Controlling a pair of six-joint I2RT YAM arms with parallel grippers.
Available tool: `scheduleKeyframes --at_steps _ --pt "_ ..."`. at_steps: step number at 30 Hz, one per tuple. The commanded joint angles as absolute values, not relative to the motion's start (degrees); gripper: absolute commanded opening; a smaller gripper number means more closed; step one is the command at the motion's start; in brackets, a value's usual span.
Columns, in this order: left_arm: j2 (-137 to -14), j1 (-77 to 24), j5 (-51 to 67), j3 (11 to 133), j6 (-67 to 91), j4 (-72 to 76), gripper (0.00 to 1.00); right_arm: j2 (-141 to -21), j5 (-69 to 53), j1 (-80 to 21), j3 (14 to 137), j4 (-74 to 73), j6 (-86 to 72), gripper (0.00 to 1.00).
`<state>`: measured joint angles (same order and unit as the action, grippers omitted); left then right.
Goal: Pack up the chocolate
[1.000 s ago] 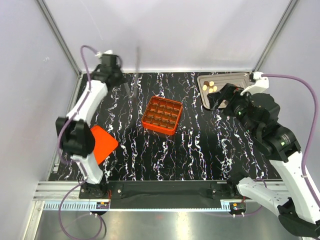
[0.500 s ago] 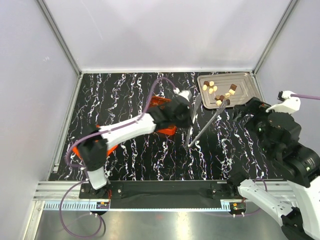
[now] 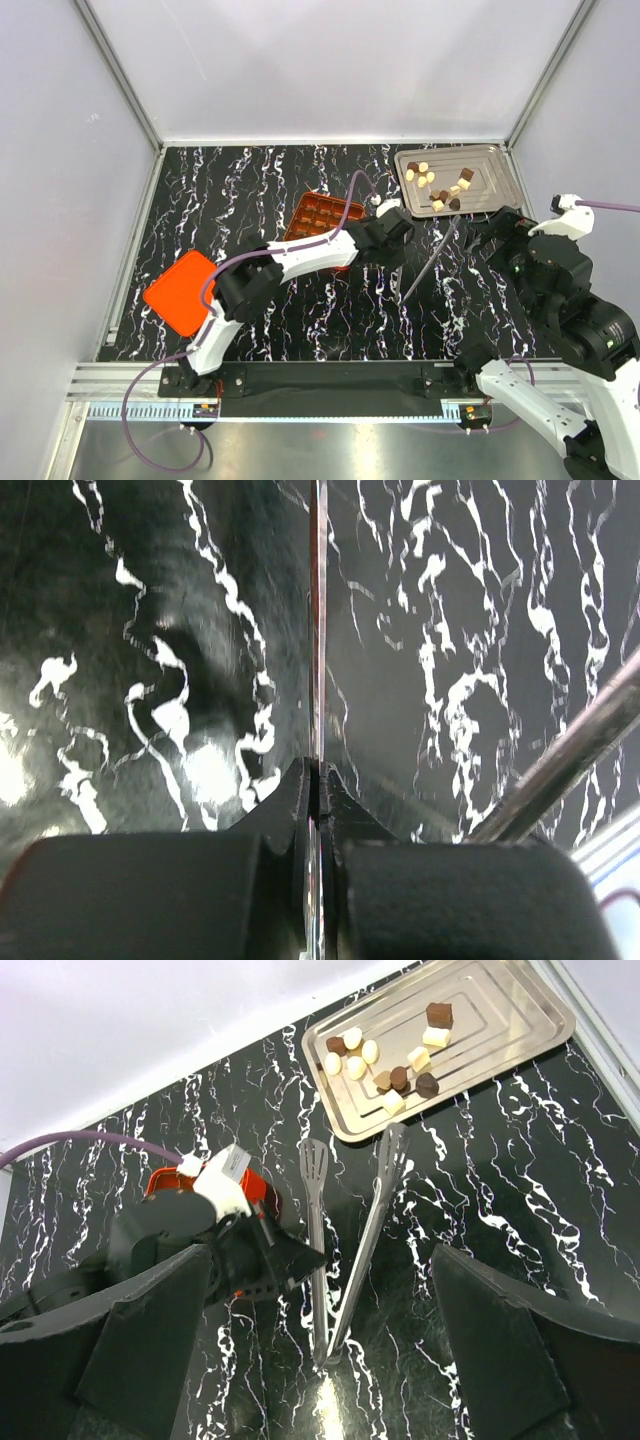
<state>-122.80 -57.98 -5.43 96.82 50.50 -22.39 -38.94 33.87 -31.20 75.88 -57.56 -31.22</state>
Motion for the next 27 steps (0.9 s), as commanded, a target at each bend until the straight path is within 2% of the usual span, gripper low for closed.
scheduleKeyframes --at_steps 1,8,21,23,24,27 --pt "-125.3 -58.3 -9.8 101.4 52.9 -23.6 0.00 -37.7 35.2 -31.5 74.9 -57.2 -33.0 1.00" --pt "-126.6 -58.4 -13.3 99.8 53.1 -24.7 0.00 -36.9 36.0 -31.5 70.7 -59.1 -34.7 0.99" --pt "-126.7 -59.0 -13.4 97.6 52.3 -26.2 0.02 -35.0 33.9 -31.4 70.2 -59.2 -34.9 1.00" --pt "-126.8 -59.1 -12.9 97.4 52.4 -26.1 0.06 -35.2 33.8 -31.5 70.7 -59.7 -34.6 1.00" --pt "-126.8 -59.1 -12.6 97.5 52.2 -26.0 0.14 -35.4 33.6 -31.5 70.8 -59.6 -34.4 1.00" --pt "-126.7 -59.4 -12.2 97.8 51.7 -26.1 0.20 -35.3 33.5 -31.5 70.8 -59.6 -34.3 1.00"
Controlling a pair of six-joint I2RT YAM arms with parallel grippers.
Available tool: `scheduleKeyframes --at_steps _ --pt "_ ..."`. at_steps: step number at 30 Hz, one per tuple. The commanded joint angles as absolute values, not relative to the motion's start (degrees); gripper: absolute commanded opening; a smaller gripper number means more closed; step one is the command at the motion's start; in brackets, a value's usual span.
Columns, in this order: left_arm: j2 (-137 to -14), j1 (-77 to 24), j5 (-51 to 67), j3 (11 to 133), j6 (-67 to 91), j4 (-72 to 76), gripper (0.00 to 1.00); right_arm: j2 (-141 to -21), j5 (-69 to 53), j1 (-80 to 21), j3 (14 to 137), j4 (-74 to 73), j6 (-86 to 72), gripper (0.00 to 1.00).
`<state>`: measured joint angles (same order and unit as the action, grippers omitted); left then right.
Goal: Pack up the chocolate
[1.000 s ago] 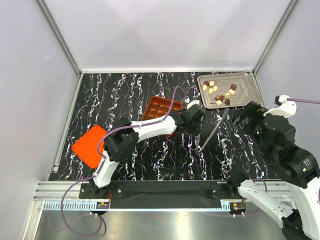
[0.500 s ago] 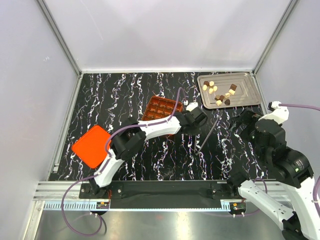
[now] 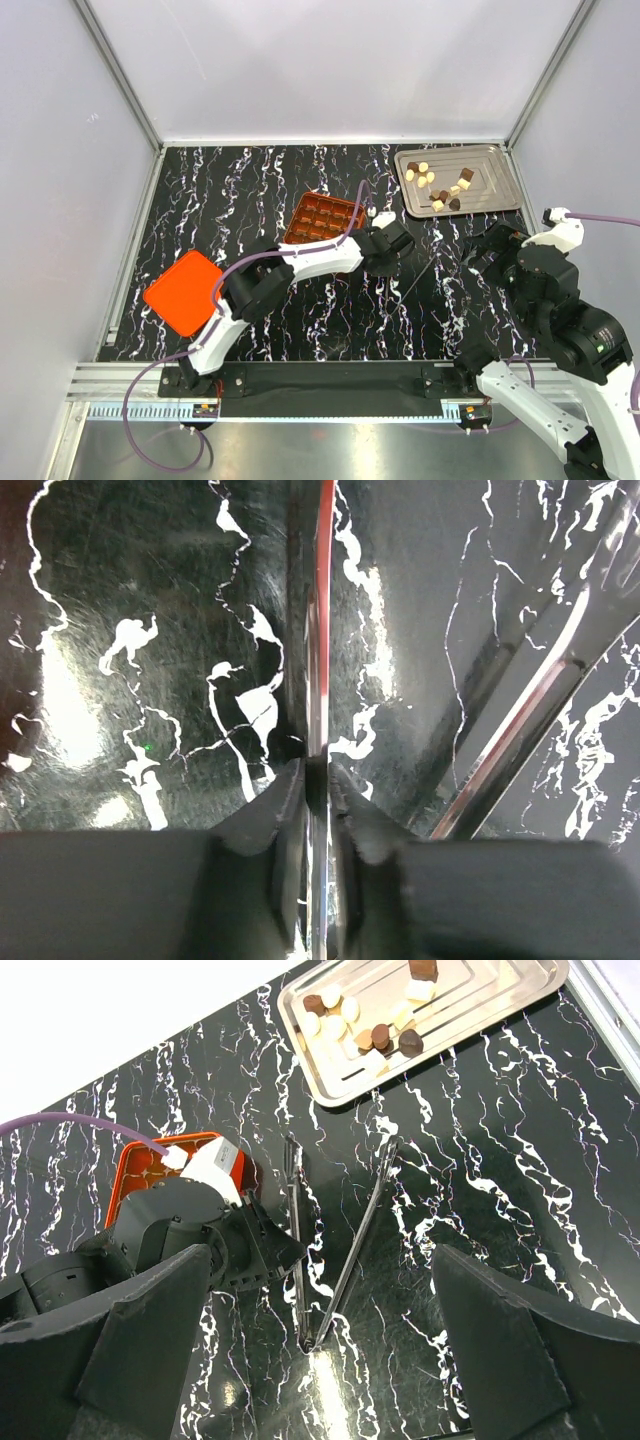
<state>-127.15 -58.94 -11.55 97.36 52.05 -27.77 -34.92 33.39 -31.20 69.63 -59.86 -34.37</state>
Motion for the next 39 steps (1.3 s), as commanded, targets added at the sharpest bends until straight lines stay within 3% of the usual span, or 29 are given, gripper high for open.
scheduleKeyframes --at_steps 1,4,6,8,9,10,14,21,27,33,39 --pt "-126.3 -59.4 -12.0 97.7 51.6 -26.1 0.23 -35.3 33.6 -31.5 70.8 -59.7 -34.2 1.00" --pt "-125.4 -59.4 -10.6 97.7 51.5 -26.5 0.46 -35.5 33.4 -31.5 71.2 -60.6 -34.4 1.00" --pt "-124.3 -59.4 -9.1 97.5 52.0 -27.0 0.55 -35.8 34.1 -31.4 71.8 -61.8 -35.9 1.00" --pt "-120.3 -59.4 -7.8 96.1 52.1 -26.5 0.73 -37.3 35.2 -31.5 73.3 -64.8 -37.8 1.00" --pt "-116.7 -59.4 -6.5 94.8 51.9 -25.2 0.89 -38.0 35.2 -31.4 73.7 -65.6 -39.6 1.00" --pt "-114.8 -58.9 -5.7 94.3 51.2 -24.6 0.99 -39.4 35.2 -31.5 73.9 -66.4 -40.4 1.00" --pt "-103.5 -55.1 -4.0 90.0 48.6 -23.2 0.99 -43.1 31.4 -31.5 72.6 -64.8 -43.6 1.00" --pt "-74.3 -40.8 2.5 66.0 45.2 -17.5 0.99 -58.2 22.2 -31.5 69.2 -59.3 -49.4 1.00" --pt "-55.8 -37.1 -4.9 56.4 34.3 -23.0 0.99 -64.5 16.7 -31.5 61.0 -50.5 -56.7 1.00" --pt "-43.1 -37.1 -5.8 44.7 31.7 -21.1 0.99 -68.3 13.9 -31.4 50.9 -37.5 -59.2 1.00" --pt "-40.2 -37.1 -5.8 40.4 31.2 -21.2 0.99 -74.3 11.3 -31.4 47.9 -29.3 -54.2 1.00"
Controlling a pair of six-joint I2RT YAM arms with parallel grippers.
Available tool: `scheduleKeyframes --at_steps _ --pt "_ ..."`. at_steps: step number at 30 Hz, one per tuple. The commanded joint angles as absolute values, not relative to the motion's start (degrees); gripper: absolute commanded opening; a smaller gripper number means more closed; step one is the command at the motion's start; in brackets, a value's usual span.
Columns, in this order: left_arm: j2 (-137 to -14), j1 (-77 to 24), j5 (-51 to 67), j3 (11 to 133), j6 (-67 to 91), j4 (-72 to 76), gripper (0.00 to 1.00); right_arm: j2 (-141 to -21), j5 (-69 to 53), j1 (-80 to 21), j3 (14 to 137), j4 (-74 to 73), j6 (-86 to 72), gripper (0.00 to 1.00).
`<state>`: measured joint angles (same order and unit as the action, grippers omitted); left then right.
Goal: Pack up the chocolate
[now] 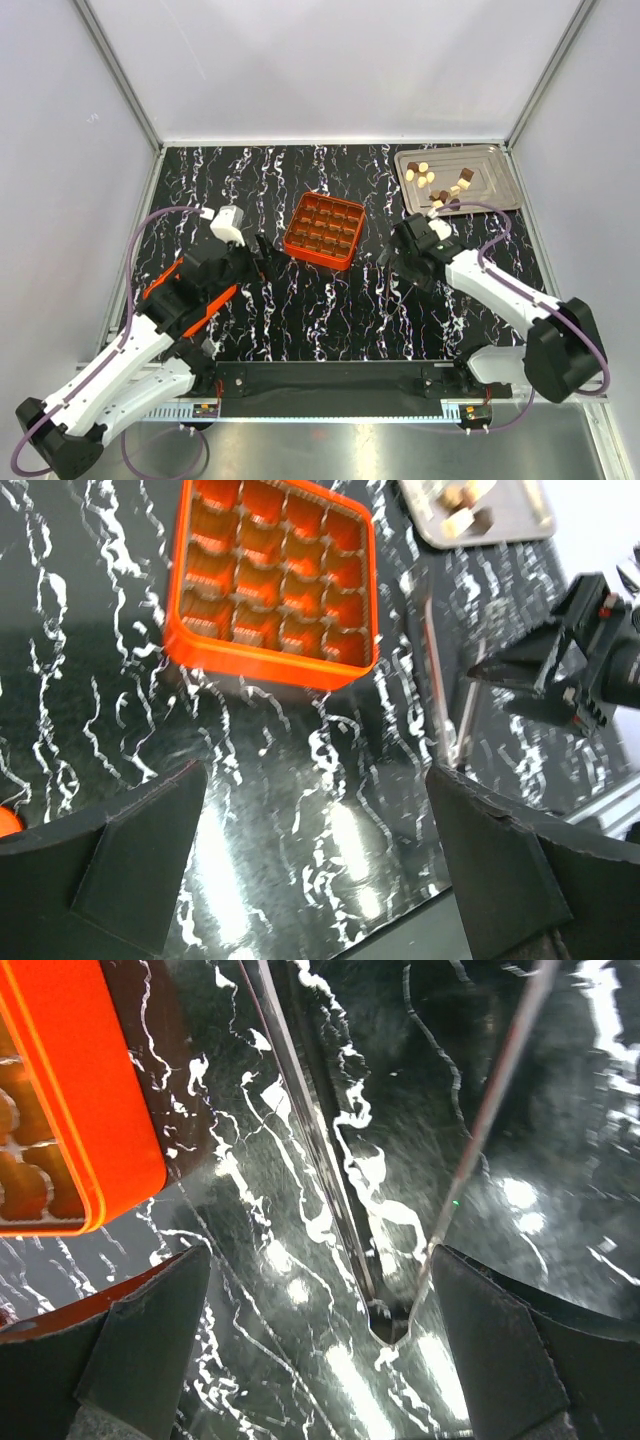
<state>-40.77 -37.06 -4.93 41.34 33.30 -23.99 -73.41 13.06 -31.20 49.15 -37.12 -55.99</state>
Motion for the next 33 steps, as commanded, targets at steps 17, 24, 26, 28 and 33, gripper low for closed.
scheduleKeyframes --at_steps 17,24,26,28,33 --pt "-41.8 -37.1 -3.1 42.3 31.2 -21.4 0.99 -78.3 15.0 -31.5 45.9 -33.4 -49.7 1.00" --pt "-41.5 -37.1 -3.1 42.5 31.1 -21.6 0.99 -80.2 13.2 -31.4 42.8 -28.0 -46.8 1.00" --pt "-41.5 -37.1 -2.8 42.7 31.3 -21.8 0.99 -80.6 13.3 -31.5 42.5 -27.0 -46.1 1.00" --pt "-41.6 -37.1 -2.6 42.7 31.4 -21.9 0.99 -81.3 13.4 -31.6 42.2 -25.6 -45.4 1.00" --pt "-40.6 -37.1 -2.4 42.5 31.7 -22.4 0.99 -83.6 13.7 -31.5 41.4 -23.8 -43.6 0.97"
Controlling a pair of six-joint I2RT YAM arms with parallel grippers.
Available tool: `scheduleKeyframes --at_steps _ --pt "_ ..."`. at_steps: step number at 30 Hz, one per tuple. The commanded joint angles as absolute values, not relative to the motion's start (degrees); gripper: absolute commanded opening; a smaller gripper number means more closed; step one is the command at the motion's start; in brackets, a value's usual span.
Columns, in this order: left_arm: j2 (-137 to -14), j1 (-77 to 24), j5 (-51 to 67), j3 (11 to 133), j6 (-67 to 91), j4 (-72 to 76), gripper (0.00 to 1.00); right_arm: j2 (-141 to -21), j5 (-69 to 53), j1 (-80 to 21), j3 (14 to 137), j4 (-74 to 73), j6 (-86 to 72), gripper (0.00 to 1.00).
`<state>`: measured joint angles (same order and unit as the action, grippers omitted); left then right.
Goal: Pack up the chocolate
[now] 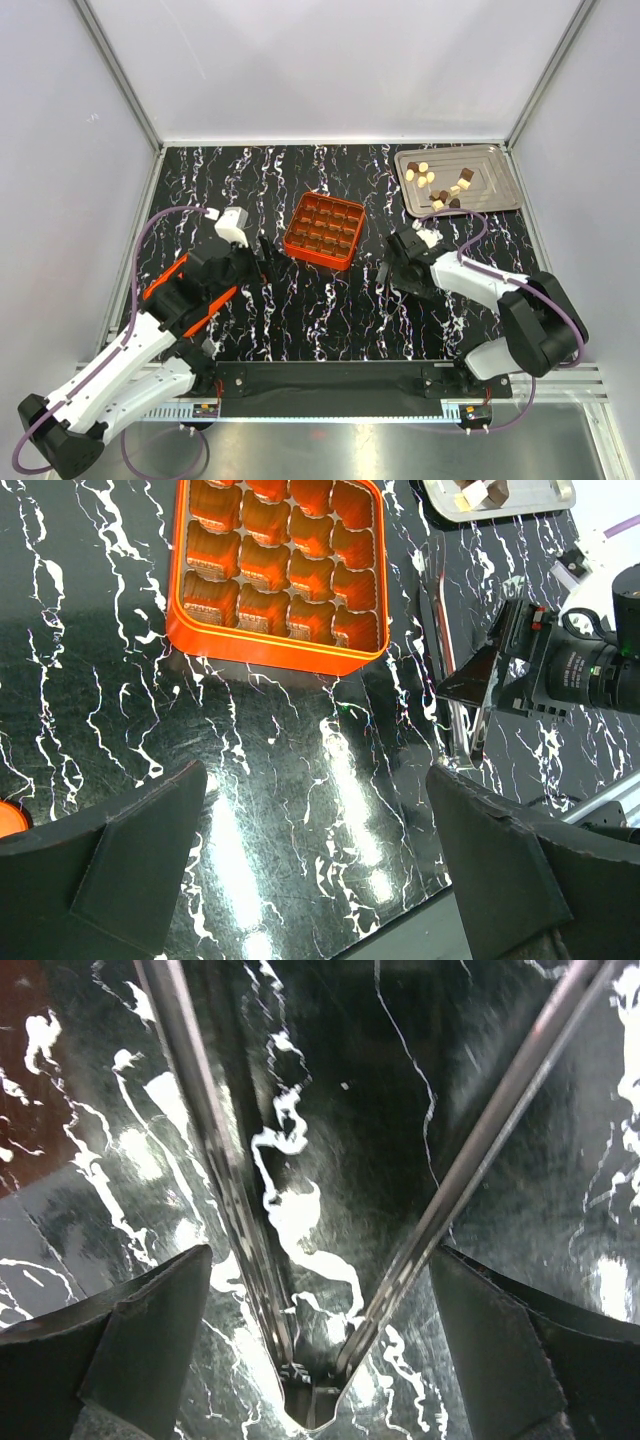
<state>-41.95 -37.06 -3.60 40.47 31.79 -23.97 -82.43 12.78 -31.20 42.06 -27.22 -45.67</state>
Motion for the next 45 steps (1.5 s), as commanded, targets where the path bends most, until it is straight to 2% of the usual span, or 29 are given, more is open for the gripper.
scheduleKeyframes --at_steps 1,8,13,21,30,37,45 --pt "-40.3 -37.1 -2.4 42.4 31.8 -22.4 0.99 -83.9 13.8 -31.5 41.2 -23.6 -43.4 0.96" --pt "-39.7 -37.1 -2.7 42.9 31.4 -23.8 0.99 -89.6 14.0 -31.5 42.2 -23.4 -44.8 0.93" --pt "-39.7 -37.1 -2.9 45.0 31.5 -25.5 0.99 -94.5 15.1 -31.5 46.5 -30.1 -49.0 0.88" --pt "-38.1 -37.1 -2.7 46.3 31.7 -26.0 0.99 -97.6 13.4 -31.5 49.9 -34.4 -52.5 0.87" --pt "-37.3 -37.1 -3.1 47.4 31.0 -27.3 0.99 -96.9 12.4 -31.5 49.3 -30.9 -51.9 0.86" --pt "-37.1 -37.1 -2.9 47.6 31.2 -27.6 0.99 -97.5 12.5 -31.4 48.8 -30.7 -51.6 0.77" --pt "-37.4 -37.1 -1.8 48.5 31.2 -28.3 0.99 -85.4 12.8 -31.4 55.1 -42.2 -43.4 0.70"
